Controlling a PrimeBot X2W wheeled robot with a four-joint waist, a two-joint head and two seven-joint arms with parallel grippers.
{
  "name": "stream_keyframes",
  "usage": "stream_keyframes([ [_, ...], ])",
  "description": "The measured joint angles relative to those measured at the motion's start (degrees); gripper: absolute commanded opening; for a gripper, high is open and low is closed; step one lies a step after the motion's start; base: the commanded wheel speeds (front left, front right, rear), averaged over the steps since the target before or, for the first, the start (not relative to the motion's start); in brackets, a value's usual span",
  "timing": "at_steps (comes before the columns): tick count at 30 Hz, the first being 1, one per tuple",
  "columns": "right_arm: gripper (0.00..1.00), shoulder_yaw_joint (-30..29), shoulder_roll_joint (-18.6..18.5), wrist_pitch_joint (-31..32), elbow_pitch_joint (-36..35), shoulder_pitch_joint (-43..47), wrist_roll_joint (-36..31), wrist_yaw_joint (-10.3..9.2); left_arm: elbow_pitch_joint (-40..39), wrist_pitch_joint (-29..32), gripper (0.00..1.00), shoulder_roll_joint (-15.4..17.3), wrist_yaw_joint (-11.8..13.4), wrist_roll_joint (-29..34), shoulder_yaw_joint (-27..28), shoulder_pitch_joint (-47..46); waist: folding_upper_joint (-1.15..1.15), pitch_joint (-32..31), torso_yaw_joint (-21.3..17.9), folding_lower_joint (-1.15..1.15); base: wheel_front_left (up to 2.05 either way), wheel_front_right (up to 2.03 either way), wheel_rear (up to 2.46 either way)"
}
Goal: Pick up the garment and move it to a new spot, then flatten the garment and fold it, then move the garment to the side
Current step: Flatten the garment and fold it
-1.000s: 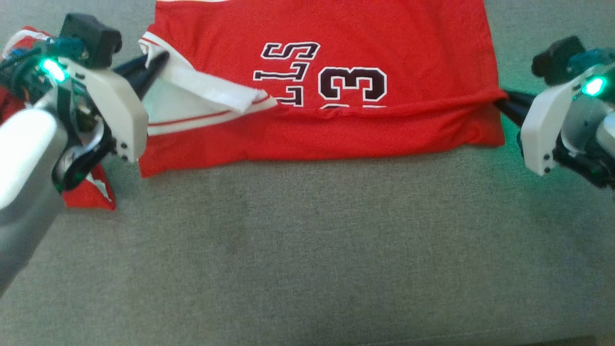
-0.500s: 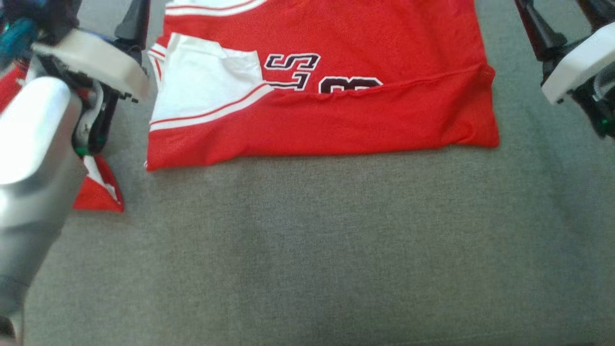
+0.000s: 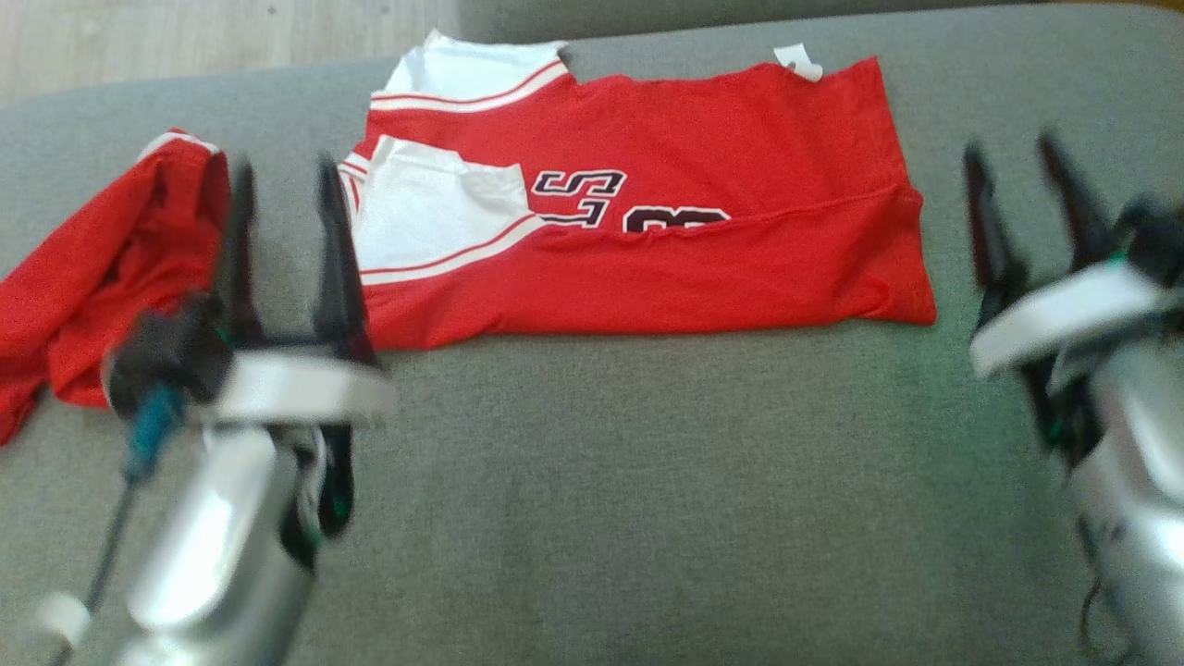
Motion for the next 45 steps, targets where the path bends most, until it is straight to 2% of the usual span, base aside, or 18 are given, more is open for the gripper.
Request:
stream_keyframes([
  [4,1.00,-8.1,5.9,0.0,-1.7,9.1,-7.4,0.00,0.4,0.0,1.00,-2.8,-1.6,3.8,1.7,7.9,0.00,-1.6,0.3,0.00,0.00,0.00,0.00],
  [9,1.00,-17.1,12.6,0.0,-6.0,14.9,-17.4,0.00,2.0,0.0,1.00,-7.0,-3.0,5.4,7.3,13.2,0.00,-2.4,-0.3,0.01,0.00,0.00,0.00],
  [13,1.00,-19.2,16.1,0.0,-8.5,18.1,-21.0,0.00,3.0,0.0,1.00,-8.2,-4.5,8.9,10.4,14.3,0.00,-2.4,-0.9,0.01,0.00,0.00,0.00],
  [17,1.00,-19.4,16.9,0.1,-10.7,18.6,-22.3,0.00,5.6,0.0,1.00,-8.5,-5.0,11.6,12.1,13.8,0.00,-1.8,-1.7,0.01,0.00,0.00,0.00],
  [20,1.00,-19.6,17.0,0.4,-12.1,18.5,-22.6,0.00,11.0,0.1,1.00,-8.5,-3.1,12.2,13.1,12.8,0.00,-0.9,-2.3,0.02,0.00,0.00,0.00],
  [22,1.00,-19.6,17.2,0.4,-12.7,18.3,-22.7,0.00,14.2,1.6,1.00,-8.4,-2.4,12.6,13.1,11.4,0.00,-0.2,-2.8,0.02,0.00,0.00,0.00],
  [32,1.00,-19.3,17.7,0.8,-14.1,16.8,-22.6,0.00,26.3,11.5,1.00,-6.4,-2.5,13.6,12.1,2.1,0.00,3.9,-5.0,0.03,0.00,0.00,0.00],
  [36,1.00,-19.1,17.8,0.8,-14.1,16.2,-22.6,0.00,27.9,14.2,1.00,-5.8,-2.6,14.0,11.1,1.0,0.00,4.8,-5.6,0.02,0.00,0.00,0.00],
  [38,1.00,-19.1,17.8,0.8,-13.9,16.2,-22.6,0.00,28.4,15.5,1.00,-5.7,-3.5,14.0,10.5,-0.2,0.00,4.9,-5.6,0.02,0.00,0.00,0.00],
  [39,1.00,-19.1,17.8,0.8,-13.7,16.2,-22.6,0.00,28.6,15.8,0.58,-5.7,-4.1,14.0,10.3,-0.5,0.00,5.0,-5.6,0.02,0.00,0.00,0.00],
  [40,1.00,-19.1,17.8,0.8,-13.4,16.1,-22.6,0.00,28.6,16.0,0.00,-5.7,-4.7,14.0,10.1,-0.6,0.00,5.0,-5.5,0.02,0.00,0.00,0.00],
  [45,1.00,-20.5,17.9,4.2,-9.5,14.2,-22.6,0.00,27.4,13.0,0.00,-6.5,-6.2,14.0,8.7,-0.4,0.00,4.8,-4.4,0.02,0.00,0.00,0.00],
])
